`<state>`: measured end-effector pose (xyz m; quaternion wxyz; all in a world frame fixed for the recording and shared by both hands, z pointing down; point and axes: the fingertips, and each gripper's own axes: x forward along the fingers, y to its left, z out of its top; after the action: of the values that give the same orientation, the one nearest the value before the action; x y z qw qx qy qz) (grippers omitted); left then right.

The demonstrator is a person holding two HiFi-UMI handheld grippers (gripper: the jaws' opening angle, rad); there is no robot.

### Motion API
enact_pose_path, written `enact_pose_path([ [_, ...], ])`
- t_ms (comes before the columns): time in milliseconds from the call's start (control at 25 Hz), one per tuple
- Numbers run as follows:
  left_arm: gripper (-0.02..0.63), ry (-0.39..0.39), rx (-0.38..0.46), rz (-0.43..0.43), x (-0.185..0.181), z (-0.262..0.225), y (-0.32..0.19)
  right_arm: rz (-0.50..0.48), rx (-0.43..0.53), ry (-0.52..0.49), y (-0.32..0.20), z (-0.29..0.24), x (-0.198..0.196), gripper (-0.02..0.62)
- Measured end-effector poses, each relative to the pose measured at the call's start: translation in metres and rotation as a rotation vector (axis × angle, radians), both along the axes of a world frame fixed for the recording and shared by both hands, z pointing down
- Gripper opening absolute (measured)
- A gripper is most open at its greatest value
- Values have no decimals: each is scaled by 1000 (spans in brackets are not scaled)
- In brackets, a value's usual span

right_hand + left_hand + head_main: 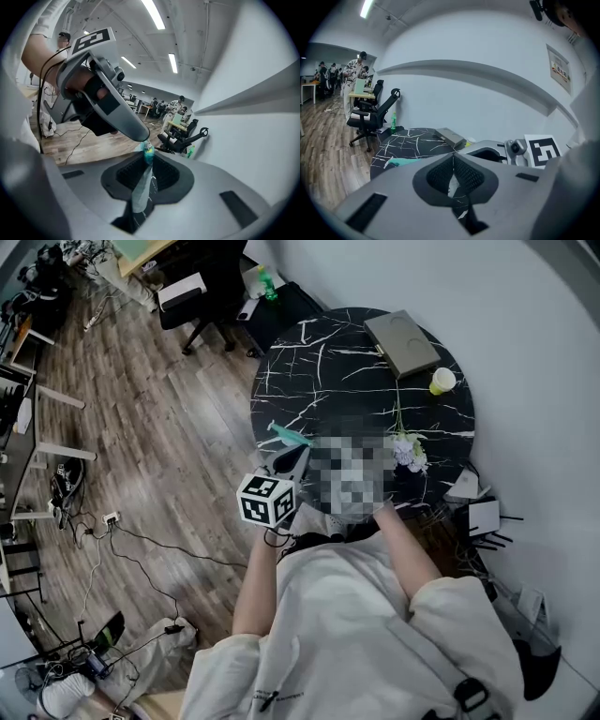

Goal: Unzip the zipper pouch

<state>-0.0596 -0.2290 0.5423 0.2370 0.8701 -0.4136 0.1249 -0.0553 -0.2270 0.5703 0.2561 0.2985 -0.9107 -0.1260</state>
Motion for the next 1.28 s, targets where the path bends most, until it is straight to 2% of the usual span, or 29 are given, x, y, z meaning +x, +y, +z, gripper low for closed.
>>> enact_pose_path([
  [360, 25, -12, -5, 0, -4, 1, 5, 9, -12, 19, 9, 0, 2, 55],
  [880, 25, -68, 30, -11, -3, -1, 5, 45, -31, -25, 16, -12, 19, 52],
  [1120, 25, -144, 68, 5, 6, -1, 6, 70, -31, -46, 18, -12, 28, 52],
  [1280, 25, -145, 72, 11, 10, -2, 5, 82, -33, -68, 18, -15, 33, 52],
])
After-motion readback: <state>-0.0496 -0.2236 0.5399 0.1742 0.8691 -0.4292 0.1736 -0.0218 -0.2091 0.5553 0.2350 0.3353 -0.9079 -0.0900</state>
